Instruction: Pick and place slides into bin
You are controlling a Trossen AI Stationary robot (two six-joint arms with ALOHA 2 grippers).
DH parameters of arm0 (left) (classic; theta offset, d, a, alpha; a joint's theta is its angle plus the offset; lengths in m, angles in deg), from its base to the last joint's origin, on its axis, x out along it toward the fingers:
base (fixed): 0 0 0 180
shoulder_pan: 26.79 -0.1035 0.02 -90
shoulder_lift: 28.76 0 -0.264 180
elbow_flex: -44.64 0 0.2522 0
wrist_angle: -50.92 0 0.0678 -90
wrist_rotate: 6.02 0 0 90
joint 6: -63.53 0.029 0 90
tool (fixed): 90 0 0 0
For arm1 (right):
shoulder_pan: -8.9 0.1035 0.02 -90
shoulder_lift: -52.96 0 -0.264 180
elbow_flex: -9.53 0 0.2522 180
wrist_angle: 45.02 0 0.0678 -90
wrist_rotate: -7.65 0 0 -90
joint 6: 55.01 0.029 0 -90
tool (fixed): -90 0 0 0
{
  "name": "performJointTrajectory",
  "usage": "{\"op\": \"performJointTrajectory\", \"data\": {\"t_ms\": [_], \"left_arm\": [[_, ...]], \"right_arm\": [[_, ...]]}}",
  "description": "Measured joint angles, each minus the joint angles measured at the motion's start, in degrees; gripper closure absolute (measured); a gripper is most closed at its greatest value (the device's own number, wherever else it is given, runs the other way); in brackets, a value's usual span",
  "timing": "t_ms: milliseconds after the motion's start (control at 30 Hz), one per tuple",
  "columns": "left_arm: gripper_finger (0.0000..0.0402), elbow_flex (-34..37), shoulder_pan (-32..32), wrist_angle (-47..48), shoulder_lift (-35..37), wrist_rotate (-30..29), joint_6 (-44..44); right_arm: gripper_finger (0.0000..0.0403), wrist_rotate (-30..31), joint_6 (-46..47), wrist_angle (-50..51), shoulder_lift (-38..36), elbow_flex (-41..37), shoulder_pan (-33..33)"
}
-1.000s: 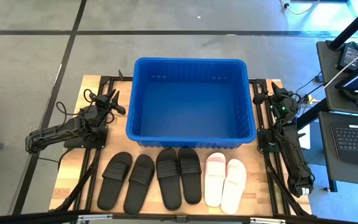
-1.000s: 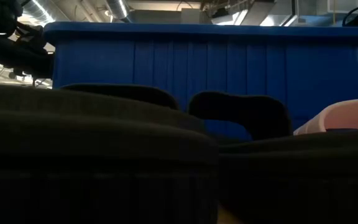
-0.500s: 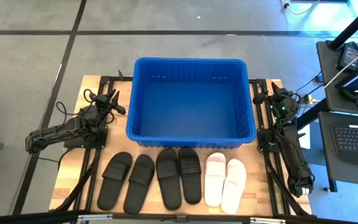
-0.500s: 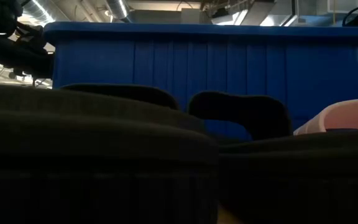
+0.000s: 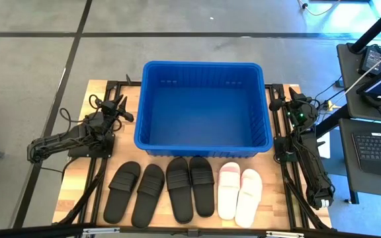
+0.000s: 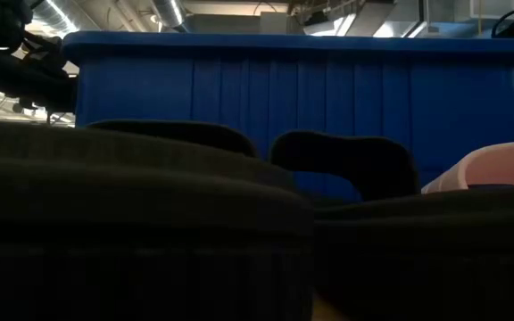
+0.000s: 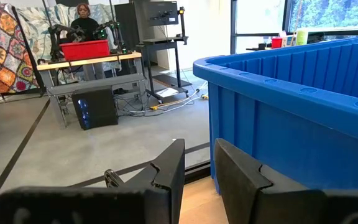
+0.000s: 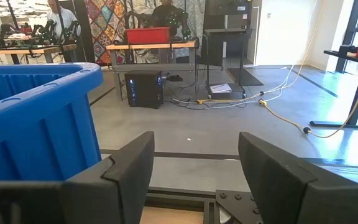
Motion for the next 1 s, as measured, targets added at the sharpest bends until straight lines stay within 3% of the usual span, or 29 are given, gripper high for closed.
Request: {"op": "performJointTrajectory", "data": {"t_ms": [500,600,733,1000], "left_arm": [[0.0319,0.0,0.0,0.0,0.0,0.0,0.0],[0.0319,0.0,0.0,0.0,0.0,0.0,0.0],[0.0319,0.0,0.0,0.0,0.0,0.0,0.0],[0.0319,0.0,0.0,0.0,0.0,0.0,-0.1]], "right_arm": [[0.0169,0.0,1.6,-1.9,0.0,0.0,0.0],[0.0169,-2.6,2.4,-2.0,0.0,1.2,0.0],[0.0169,-10.0,-2.9,3.5,0.0,8.1,0.0],[0.0169,-10.2,5.0,24.9,0.0,29.1,0.0]]}}
